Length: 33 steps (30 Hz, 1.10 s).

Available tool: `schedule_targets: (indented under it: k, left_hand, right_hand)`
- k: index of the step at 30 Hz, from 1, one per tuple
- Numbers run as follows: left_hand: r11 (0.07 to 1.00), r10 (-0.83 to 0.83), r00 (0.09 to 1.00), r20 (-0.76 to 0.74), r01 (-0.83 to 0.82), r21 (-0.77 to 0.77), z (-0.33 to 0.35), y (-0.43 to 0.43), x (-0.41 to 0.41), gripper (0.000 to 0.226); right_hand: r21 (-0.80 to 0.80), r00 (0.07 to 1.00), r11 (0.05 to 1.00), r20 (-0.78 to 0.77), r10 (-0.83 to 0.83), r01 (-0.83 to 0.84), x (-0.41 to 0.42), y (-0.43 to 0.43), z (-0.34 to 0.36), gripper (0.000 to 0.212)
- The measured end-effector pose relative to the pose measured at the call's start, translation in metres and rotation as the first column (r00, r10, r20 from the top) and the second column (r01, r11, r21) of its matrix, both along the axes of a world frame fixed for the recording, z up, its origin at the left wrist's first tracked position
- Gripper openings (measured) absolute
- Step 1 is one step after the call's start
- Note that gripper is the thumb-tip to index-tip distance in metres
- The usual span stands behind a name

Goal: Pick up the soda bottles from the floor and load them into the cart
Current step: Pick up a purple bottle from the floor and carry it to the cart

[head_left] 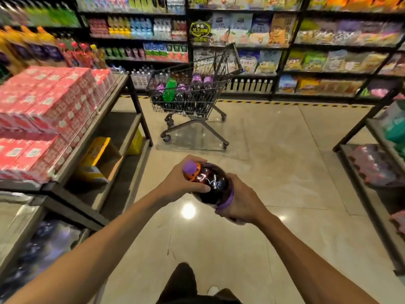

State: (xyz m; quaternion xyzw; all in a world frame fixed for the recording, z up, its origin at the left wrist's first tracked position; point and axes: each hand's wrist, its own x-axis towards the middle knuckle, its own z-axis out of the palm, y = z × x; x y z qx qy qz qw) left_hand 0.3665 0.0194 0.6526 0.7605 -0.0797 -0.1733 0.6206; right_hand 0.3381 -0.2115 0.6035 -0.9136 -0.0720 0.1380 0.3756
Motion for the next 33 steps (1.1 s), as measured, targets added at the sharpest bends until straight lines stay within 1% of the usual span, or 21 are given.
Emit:
schedule_targets:
  k: [4,7,13,22,27,30,33]
  left_hand:
    - [1.000,0.017,1.000,0.008,-0.017,0.001,-0.006,0.005,0.062,0.067]
    - [0.999,0.016,1.000,-0.013,-0.016,-0.028,-0.008,0.016,0.121,0.067]
    - [0.998,0.033,0.999,-0.026,-0.034,-0.047,-0.013,0.049,0.232,0.069]
    - [0.998,0.028,1.000,0.001,-0.028,-0.061,-0.004,0.076,0.384,0.068]
    - [0.998,0.038,0.999,0.005,-0.038,-0.055,-0.006,0.084,0.462,0.067]
    - [0.996,0.073,0.997,0.019,-0.072,-0.043,-0.009,0.089,0.511,0.073]
    - [0.995,0.090,0.996,0.004,-0.089,-0.032,-0.012,0.096,0.559,0.082]
  right_hand:
    - [-0.016,1.000,1.000,0.001,0.010,-0.010,0.065,0.004,-0.004,0.101]
    - [-0.023,1.000,1.000,0.012,0.005,-0.005,0.123,0.018,-0.007,0.103]
    - [-0.058,1.000,0.998,0.018,0.020,-0.019,0.237,0.046,0.003,0.096]
    - [-0.038,0.998,0.999,0.057,0.040,-0.038,0.390,0.073,0.002,0.100]
    - [-0.043,0.994,0.997,0.086,0.066,-0.063,0.474,0.083,-0.001,0.096]
    - [-0.028,0.988,0.995,0.116,0.099,-0.096,0.527,0.088,-0.004,0.092]
    - [-0.058,0.987,0.993,0.115,0.110,-0.104,0.578,0.091,-0.005,0.089]
